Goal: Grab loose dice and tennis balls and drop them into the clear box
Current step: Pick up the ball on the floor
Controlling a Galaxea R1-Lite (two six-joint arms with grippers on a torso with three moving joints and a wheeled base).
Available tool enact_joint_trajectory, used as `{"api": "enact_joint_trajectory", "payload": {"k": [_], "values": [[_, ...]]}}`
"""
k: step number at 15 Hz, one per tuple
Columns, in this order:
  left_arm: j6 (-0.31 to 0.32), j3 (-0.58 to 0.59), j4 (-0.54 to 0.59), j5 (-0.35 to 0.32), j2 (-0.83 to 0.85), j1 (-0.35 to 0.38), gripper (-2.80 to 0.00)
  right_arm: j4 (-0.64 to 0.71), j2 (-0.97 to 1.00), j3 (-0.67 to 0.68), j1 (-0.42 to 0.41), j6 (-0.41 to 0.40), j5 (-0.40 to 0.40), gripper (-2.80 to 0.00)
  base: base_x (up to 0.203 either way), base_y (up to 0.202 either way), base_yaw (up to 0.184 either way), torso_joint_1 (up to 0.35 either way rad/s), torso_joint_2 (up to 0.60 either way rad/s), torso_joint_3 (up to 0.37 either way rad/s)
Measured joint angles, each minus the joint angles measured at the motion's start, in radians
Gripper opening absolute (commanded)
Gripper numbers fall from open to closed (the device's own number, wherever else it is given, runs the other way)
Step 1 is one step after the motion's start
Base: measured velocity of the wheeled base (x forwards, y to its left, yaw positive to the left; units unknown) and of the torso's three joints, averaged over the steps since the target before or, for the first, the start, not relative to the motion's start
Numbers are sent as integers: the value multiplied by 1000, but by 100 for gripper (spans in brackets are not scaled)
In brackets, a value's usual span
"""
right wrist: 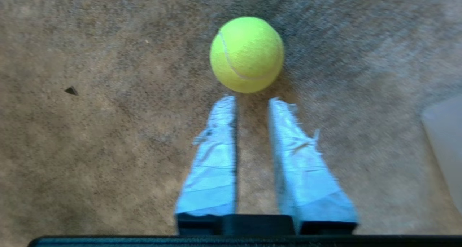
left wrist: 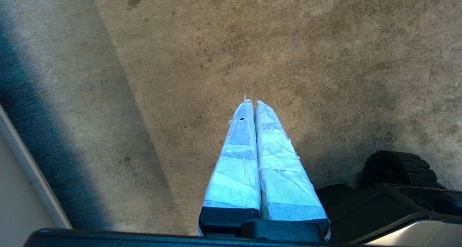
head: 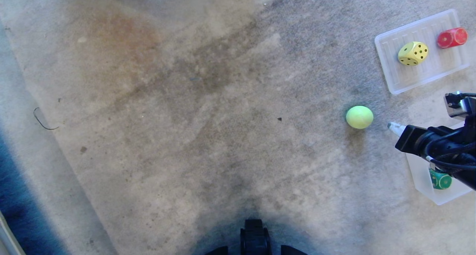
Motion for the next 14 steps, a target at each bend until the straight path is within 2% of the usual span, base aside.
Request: {"api": "enact_joint_trajectory", "payload": {"k": [2,7,14], "values": [[0,0,0,0,0,0,-280,-9,46,-10,8,22,35,0,0,0,0,0,0,0],[0,0,0,0,0,0,-280,-23,152,-78,30,51,40,0,0,0,0,0,0,0],[0,0,0,0,0,0,-280,-46,316,-225,-44,59,36,0,0,0,0,0,0,0]]}}
